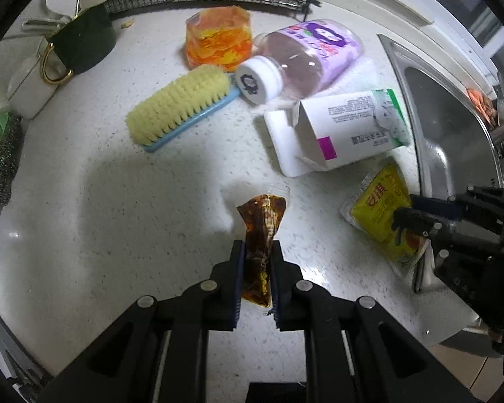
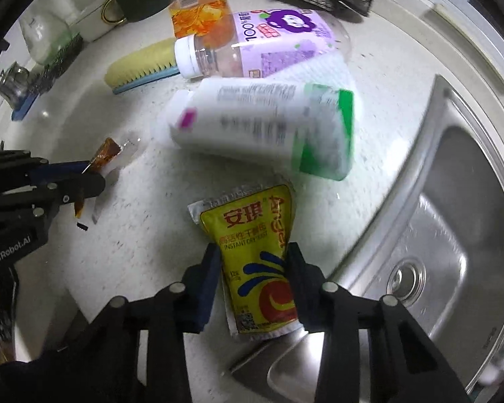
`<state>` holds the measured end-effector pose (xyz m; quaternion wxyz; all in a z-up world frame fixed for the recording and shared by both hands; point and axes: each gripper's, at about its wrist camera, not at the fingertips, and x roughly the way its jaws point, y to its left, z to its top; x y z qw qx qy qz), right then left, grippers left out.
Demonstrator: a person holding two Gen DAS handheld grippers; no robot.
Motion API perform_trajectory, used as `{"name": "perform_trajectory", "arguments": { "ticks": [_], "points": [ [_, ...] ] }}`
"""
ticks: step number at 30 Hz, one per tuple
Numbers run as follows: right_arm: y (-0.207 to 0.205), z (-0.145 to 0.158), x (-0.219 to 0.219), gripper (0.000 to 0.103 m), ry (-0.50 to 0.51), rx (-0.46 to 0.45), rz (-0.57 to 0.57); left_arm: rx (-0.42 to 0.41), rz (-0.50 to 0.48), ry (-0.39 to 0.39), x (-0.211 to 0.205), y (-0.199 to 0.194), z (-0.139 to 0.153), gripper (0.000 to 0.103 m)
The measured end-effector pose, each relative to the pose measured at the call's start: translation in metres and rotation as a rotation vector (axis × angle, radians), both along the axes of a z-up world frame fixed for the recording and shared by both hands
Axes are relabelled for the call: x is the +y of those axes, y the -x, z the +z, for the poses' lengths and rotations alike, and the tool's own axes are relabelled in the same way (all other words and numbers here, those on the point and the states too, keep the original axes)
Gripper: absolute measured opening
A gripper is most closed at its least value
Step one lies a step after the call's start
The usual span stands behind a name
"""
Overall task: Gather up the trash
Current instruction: 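Grasp the brown sauce packet with the left tool while the right tool grasps the yellow Angel packet, then carry the sauce packet and yellow packet down over the red bucket with both tools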
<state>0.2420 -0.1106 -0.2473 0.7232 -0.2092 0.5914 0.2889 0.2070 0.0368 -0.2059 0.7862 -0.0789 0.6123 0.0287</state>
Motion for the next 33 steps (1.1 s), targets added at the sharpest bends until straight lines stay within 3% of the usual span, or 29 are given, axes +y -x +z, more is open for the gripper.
{"name": "perform_trajectory", "arguments": {
  "ticks": [9, 17, 22, 33],
  "points": [
    [0.009, 0.019, -0.02, 0.011, -0.049, -0.026, -0.078, -0.035, -0.036, -0.014, -0.025, 0.008, 0.018, 0.013],
    [0.009, 0.073, -0.042, 0.011, -0.104, -0.115, -0.149, -0.111, -0.089, -0.01, -0.054, 0.011, 0.048, 0.013],
    [0.028, 0.107, -0.068, 0.011, -0.127, -0.175, -0.189, -0.171, -0.135, -0.024, -0.081, 0.025, 0.072, 0.013],
    [0.089, 0.139, -0.131, 0.011, -0.167, -0.248, -0.286, -0.26, -0.23, -0.032, -0.151, 0.081, 0.11, 0.013]
  ]
}}
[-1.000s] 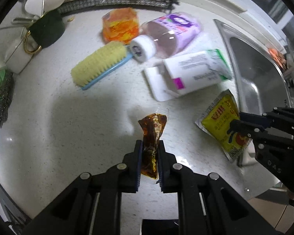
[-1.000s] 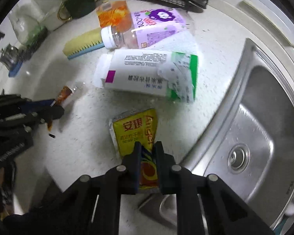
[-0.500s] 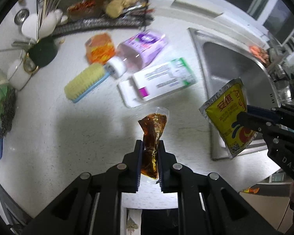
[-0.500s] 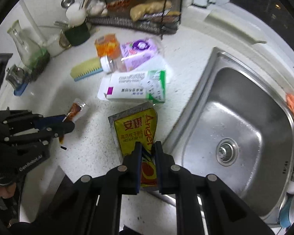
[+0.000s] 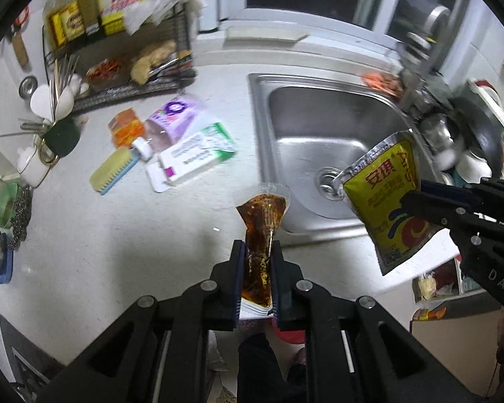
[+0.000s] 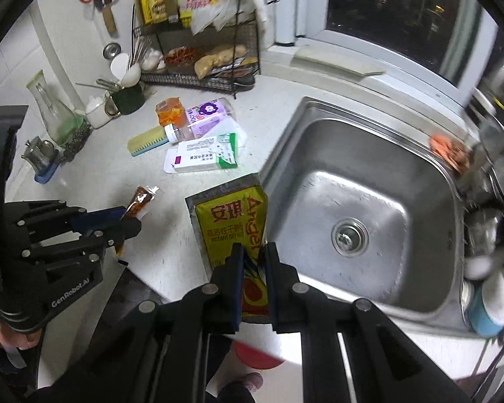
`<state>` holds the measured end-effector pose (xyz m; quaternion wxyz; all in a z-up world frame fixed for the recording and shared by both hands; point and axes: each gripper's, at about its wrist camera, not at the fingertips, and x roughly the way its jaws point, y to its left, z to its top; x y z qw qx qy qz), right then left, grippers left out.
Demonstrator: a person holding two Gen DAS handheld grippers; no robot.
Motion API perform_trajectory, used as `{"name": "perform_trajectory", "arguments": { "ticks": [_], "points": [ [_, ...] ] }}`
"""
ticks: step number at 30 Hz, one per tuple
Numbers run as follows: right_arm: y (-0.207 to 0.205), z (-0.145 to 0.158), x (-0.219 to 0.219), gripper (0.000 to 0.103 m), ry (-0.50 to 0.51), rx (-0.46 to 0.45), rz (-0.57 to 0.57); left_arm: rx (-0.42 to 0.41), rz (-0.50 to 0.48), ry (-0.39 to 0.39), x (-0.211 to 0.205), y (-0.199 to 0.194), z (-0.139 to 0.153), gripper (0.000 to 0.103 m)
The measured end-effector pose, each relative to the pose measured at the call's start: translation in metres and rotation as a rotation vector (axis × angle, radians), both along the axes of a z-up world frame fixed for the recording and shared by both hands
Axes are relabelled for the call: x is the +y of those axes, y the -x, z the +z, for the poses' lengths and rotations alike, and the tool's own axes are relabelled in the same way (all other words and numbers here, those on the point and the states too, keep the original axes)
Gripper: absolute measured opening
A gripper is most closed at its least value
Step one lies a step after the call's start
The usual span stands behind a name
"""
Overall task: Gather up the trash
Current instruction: 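Carry the sauce packet and yellow packet down over the red bucket with both tools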
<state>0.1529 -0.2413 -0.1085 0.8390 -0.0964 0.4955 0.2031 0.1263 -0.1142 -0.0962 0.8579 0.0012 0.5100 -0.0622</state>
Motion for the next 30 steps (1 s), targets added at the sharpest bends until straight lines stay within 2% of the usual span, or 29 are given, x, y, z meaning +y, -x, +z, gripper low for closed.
{"name": "perform_trajectory", "arguments": {
  "ticks": [5, 12, 17, 23, 30],
  "points": [
    [0.035, 0.005, -0.035, 0.01, -0.021, -0.01, -0.04, -0.02, -0.034, -0.007, -0.036, 0.034, 0.006, 0.013],
    [0.089, 0.003, -0.076, 0.01, -0.047, -0.002, -0.09, 0.028, -0.072, -0.004, -0.084, 0.087, -0.009, 0.013],
    [0.116, -0.01, -0.097, 0.01, -0.084, 0.046, -0.117, 0.051, -0.102, -0.004, -0.107, 0.107, -0.021, 0.013],
    [0.131, -0.032, -0.111, 0.01, -0.076, 0.087, -0.164, 0.108, -0.135, -0.007, -0.122, 0.115, -0.051, 0.013],
    [0.131, -0.074, -0.118, 0.009, -0.017, 0.125, -0.226, 0.191, -0.171, -0.015, -0.131, 0.107, -0.112, 0.013]
  ]
}}
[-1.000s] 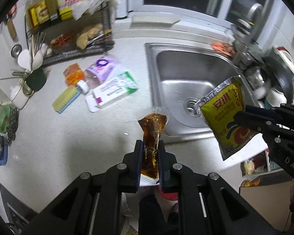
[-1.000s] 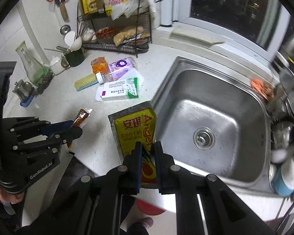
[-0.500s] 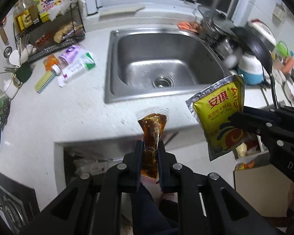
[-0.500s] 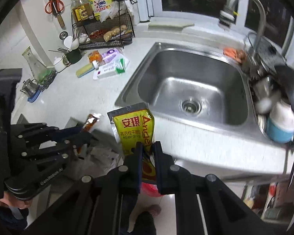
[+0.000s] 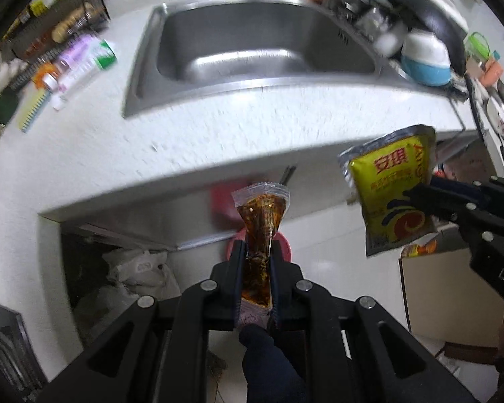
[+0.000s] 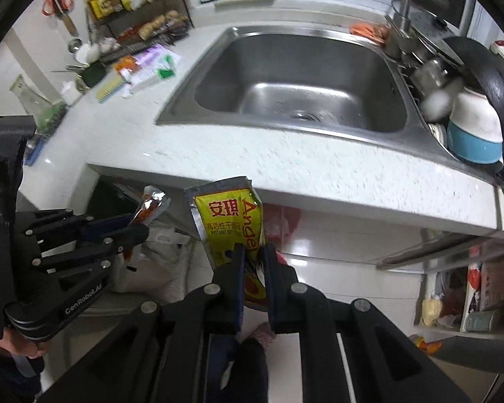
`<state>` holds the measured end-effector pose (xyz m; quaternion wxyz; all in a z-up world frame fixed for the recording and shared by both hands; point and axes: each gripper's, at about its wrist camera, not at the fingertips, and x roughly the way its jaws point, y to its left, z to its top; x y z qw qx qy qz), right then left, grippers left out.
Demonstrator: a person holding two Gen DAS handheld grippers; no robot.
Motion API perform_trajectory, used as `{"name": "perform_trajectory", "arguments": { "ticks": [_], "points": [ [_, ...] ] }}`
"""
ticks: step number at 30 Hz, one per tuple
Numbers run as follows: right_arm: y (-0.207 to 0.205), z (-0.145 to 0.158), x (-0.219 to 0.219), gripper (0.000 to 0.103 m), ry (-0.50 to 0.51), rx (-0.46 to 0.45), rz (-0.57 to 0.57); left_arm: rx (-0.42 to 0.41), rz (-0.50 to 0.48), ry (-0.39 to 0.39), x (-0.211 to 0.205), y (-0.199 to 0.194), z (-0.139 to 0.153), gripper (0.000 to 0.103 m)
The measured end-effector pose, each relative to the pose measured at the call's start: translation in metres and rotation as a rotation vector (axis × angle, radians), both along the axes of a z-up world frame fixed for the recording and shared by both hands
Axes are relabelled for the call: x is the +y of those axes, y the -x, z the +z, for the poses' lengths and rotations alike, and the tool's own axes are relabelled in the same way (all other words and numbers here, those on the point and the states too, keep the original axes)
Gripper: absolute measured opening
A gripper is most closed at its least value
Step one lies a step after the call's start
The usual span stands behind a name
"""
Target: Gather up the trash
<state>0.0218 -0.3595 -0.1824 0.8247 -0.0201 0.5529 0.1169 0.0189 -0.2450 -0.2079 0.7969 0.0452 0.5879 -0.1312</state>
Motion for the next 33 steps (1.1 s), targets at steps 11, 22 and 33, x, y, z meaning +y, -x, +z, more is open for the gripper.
{"name": "perform_trajectory", "arguments": {
  "ticks": [11, 22, 33],
  "points": [
    [-0.009, -0.105, -0.02, 0.009, 0.002, 0.1, -0.066, 0.097, -0.008, 0.011, -0.012, -0.014, -0.124, 0.013],
    [-0.022, -0.219, -0.052, 0.003, -0.005, 0.125, -0.127, 0.149, 0.007, 0.018, -0.024, -0.035, -0.252, 0.013],
    [-0.023, -0.27, -0.064, 0.002, -0.034, 0.195, -0.13, 0.216, -0.024, 0.018, -0.042, -0.031, -0.301, 0.021]
  ]
}}
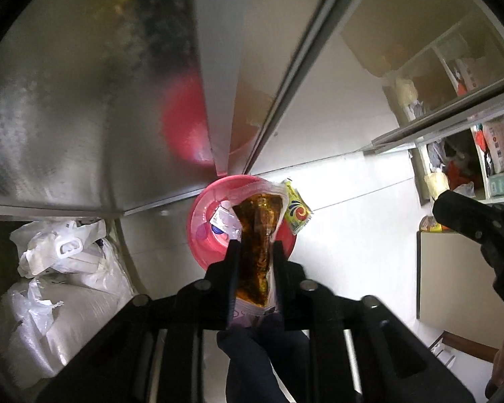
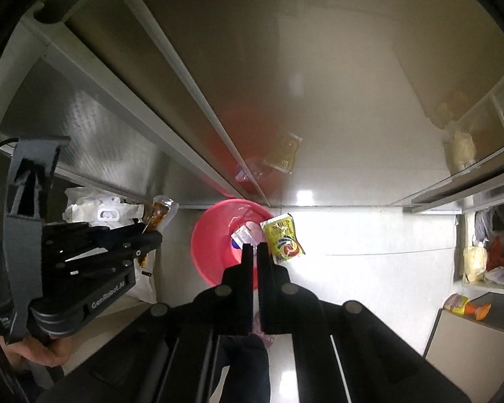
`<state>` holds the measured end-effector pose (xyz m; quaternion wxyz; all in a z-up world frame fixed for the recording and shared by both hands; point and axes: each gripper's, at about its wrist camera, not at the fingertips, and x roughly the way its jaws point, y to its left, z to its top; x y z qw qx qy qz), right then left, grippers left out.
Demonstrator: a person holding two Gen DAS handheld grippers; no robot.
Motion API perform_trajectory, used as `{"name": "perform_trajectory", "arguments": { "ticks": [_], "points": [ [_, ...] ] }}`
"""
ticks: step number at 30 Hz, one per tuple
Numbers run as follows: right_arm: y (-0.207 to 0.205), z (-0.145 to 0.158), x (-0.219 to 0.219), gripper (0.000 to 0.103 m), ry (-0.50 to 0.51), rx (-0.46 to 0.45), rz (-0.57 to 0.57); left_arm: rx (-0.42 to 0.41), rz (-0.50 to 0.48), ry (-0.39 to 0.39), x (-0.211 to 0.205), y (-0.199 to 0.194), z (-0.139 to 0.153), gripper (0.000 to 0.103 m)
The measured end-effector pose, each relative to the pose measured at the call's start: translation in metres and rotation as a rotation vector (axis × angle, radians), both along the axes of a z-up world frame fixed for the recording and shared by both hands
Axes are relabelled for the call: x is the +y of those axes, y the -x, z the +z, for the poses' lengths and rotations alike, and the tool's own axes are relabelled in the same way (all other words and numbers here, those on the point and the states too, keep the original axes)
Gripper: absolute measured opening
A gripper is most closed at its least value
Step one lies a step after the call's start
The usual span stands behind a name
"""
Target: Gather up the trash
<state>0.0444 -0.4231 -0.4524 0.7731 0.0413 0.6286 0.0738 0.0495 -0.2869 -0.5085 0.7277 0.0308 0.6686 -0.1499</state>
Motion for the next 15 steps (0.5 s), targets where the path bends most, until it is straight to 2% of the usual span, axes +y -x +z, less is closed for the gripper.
{"name": "perform_trajectory", "arguments": {
  "ticks": [4, 7, 10, 12, 15],
  "points": [
    [0.002, 0.001, 0.002, 0.002, 0.008, 0.004, -0.004, 0.008, -0.009, -0.011, -0.007, -0.003, -0.009, 0.038],
    [0.004, -0.007, 0.01, 0.002, 0.008, 0.014, -0.015, 0.017, -0.036, -0.017, -0.012, -0.002, -0.015, 0.039],
    [0.005, -0.011, 0.01, 0.002, 0.006, 0.021, -0.018, 0.027, -0.023, -0.006, -0.01, -0.001, -0.016, 0.039],
    [0.007, -0.011, 0.011, 0.002, 0.008, 0.023, -0.017, 0.03, -0.026, 0.004, -0.008, 0.0, -0.015, 0.043],
    [0.008, -0.011, 0.011, 0.002, 0.013, 0.025, -0.02, 0.017, -0.01, 0.003, -0.006, 0.001, -0.013, 0.066]
  ]
}}
